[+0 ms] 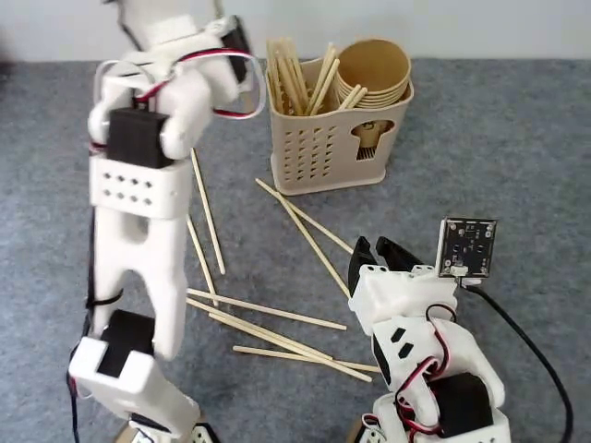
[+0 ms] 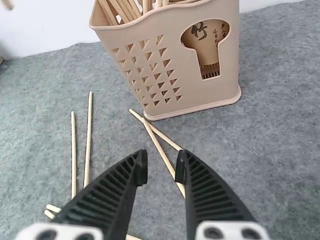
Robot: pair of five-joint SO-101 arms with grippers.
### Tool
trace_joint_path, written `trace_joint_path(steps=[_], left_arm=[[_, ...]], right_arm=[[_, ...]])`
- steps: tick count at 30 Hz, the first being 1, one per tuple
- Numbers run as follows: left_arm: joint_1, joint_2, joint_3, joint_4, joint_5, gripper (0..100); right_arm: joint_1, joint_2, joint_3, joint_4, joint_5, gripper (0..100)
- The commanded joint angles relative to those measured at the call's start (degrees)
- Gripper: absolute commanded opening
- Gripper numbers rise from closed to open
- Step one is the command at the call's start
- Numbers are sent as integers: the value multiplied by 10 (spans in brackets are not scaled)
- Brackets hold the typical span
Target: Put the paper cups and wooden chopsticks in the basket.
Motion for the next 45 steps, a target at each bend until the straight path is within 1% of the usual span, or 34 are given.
trace_joint_path(steps=[1, 5, 10, 12, 16, 18, 22, 28, 32, 40, 45], left_arm=[[30, 29, -2, -73, -11, 11], [49, 84, -7, -149, -53, 11], [53, 127, -3, -225, -56, 11], [53, 147, -5, -240, -56, 11], [48, 171, -3, -237, -68, 11], [48, 178, -2, -215, -85, 12], [53, 174, -7, -150, -86, 21], [51, 163, -22, -67, -85, 92], [50, 145, -23, -36, -85, 121], [48, 44, -20, 31, -85, 170], [21, -22, -19, 117, -85, 173]], right_arm=[[5, -4, -5, 4, -6, 107], [5, -4, -5, 4, -6, 107], [5, -4, -5, 5, -6, 107], [5, -4, -5, 5, -6, 107], [5, -4, 2, 4, -6, 107], [5, -4, 4, 4, -5, 107], [5, -4, 4, 4, -5, 107], [5, -4, 4, 4, -5, 107], [5, -4, 4, 4, -5, 107], [5, -4, 4, 4, -5, 107], [5, -4, 4, 5, 5, 107]])
